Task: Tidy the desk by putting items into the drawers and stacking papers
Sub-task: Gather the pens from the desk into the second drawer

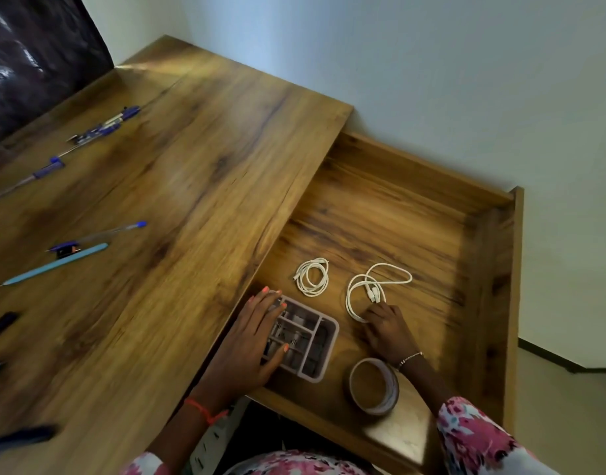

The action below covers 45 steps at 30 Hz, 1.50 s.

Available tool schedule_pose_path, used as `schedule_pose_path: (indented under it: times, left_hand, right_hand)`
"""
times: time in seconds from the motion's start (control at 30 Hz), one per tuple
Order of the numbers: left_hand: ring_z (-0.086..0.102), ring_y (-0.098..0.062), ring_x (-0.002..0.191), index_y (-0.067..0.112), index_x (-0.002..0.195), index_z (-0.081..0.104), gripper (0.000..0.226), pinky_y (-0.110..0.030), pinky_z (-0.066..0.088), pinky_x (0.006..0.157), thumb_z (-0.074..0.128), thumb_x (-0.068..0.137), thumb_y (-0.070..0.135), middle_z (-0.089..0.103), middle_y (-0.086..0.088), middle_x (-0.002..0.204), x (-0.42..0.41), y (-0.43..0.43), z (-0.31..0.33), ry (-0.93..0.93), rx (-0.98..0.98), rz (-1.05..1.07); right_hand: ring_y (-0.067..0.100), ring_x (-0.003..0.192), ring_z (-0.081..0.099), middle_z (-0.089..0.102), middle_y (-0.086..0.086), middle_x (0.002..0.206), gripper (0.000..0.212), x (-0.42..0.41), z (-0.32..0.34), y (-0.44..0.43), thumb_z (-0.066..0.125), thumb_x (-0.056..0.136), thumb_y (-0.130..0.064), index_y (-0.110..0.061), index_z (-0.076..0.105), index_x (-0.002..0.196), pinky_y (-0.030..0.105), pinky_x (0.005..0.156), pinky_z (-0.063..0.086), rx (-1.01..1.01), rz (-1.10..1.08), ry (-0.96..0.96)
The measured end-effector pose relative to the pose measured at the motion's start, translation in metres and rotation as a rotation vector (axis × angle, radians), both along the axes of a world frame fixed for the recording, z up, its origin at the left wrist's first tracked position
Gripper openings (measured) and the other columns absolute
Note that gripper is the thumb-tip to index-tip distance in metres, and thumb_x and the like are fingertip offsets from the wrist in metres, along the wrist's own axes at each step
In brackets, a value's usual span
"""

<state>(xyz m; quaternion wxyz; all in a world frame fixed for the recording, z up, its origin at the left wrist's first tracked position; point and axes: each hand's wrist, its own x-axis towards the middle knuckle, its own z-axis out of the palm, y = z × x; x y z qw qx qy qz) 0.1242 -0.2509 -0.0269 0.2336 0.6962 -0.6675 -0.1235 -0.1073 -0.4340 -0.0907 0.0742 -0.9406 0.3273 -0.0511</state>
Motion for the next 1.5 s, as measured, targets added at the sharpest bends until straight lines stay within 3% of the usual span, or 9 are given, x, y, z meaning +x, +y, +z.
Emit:
schedule_pose_path:
  times: [0.3,0.4,0.57,0.77,1.0,1.17,1.33,1.43,1.5]
  left_hand:
    - [0.007,-0.012,0.142,0.015,0.137,0.031,0.056,-0.032,0.012,0.114,0.044,0.09,0.042,0.027,-0.003,0.148,0.009,0.003,0.014,0.017,-0.049,0.051]
    - [0.0,-0.007,0.143,0.017,0.138,0.03,0.056,-0.026,0.005,0.116,0.036,0.092,0.049,0.02,0.004,0.15,0.028,0.009,0.023,0.0,-0.065,0.151]
    - [0.009,-0.016,0.14,0.012,0.134,0.038,0.059,-0.032,0.011,0.115,0.036,0.089,0.05,0.03,-0.01,0.148,0.075,0.039,0.032,-0.048,-0.018,0.363]
    - [-0.013,-0.006,0.138,0.016,0.146,0.016,0.086,-0.029,0.0,0.114,0.016,0.076,0.065,0.005,-0.001,0.156,0.115,0.1,0.045,-0.054,0.165,0.623]
    - [-0.02,-0.007,0.137,0.015,0.148,0.006,0.099,-0.026,-0.015,0.11,0.01,0.073,0.079,-0.005,-0.001,0.157,0.11,0.138,0.037,-0.064,0.288,0.678]
    - [-0.027,-0.014,0.135,0.013,0.148,0.0,0.107,-0.033,-0.025,0.106,-0.016,0.064,0.078,-0.017,-0.002,0.154,0.105,0.138,0.026,-0.104,0.359,0.683]
    - [-0.027,-0.016,0.133,0.011,0.147,-0.006,0.097,-0.034,-0.018,0.109,-0.006,0.072,0.073,-0.024,-0.002,0.148,0.107,0.133,0.027,-0.138,0.42,0.678]
    - [-0.023,-0.018,0.136,0.01,0.147,-0.001,0.097,-0.037,-0.017,0.109,-0.007,0.076,0.075,-0.017,-0.006,0.152,0.107,0.135,0.027,-0.119,0.424,0.674]
    - [-0.006,-0.024,0.139,0.006,0.146,0.016,0.094,-0.047,-0.006,0.109,-0.006,0.08,0.07,0.007,-0.013,0.155,0.107,0.136,0.026,-0.153,0.422,0.65]
  right_hand:
    - [0.024,0.078,0.064,0.07,0.013,0.08,0.028,0.027,0.03,-0.004,0.05,0.08,-0.022,-0.002,0.07,0.08,0.03,0.074,0.046,-0.009,-0.027,-0.346]
    - [0.026,0.07,0.063,0.068,0.015,0.074,0.03,0.073,0.056,-0.012,0.049,0.087,-0.019,0.001,0.068,0.075,0.029,0.07,0.047,-0.005,0.024,-0.527]
    - [0.019,0.073,0.059,0.067,0.015,0.075,0.037,0.178,0.09,-0.004,0.045,0.093,-0.023,0.002,0.068,0.078,0.025,0.07,0.046,0.025,0.253,-0.699]
    - [0.028,0.069,0.062,0.065,0.014,0.073,0.022,0.297,0.113,0.048,0.05,0.083,-0.011,0.001,0.066,0.074,0.033,0.068,0.05,0.05,0.567,-0.643]
    - [0.028,0.08,0.061,0.063,0.009,0.081,0.036,0.384,0.123,0.103,0.04,0.082,-0.024,-0.005,0.07,0.085,0.033,0.071,0.053,0.057,0.779,-0.318]
    - [0.025,0.115,0.04,0.051,0.01,0.118,0.034,0.414,0.12,0.125,0.044,0.093,-0.02,-0.004,0.056,0.12,0.033,0.098,0.035,0.009,0.802,-0.092]
    - [0.023,0.12,0.035,0.046,0.009,0.125,0.034,0.423,0.114,0.136,0.044,0.094,-0.023,-0.005,0.056,0.122,0.033,0.101,0.032,0.01,0.781,-0.019]
    - [0.023,0.122,0.035,0.048,0.008,0.124,0.032,0.419,0.11,0.136,0.044,0.094,-0.02,-0.004,0.059,0.117,0.034,0.103,0.034,0.013,0.776,-0.024]
    - [0.023,0.121,0.036,0.052,0.009,0.121,0.029,0.417,0.107,0.134,0.043,0.094,-0.018,-0.004,0.061,0.112,0.036,0.102,0.035,0.024,0.782,-0.023]
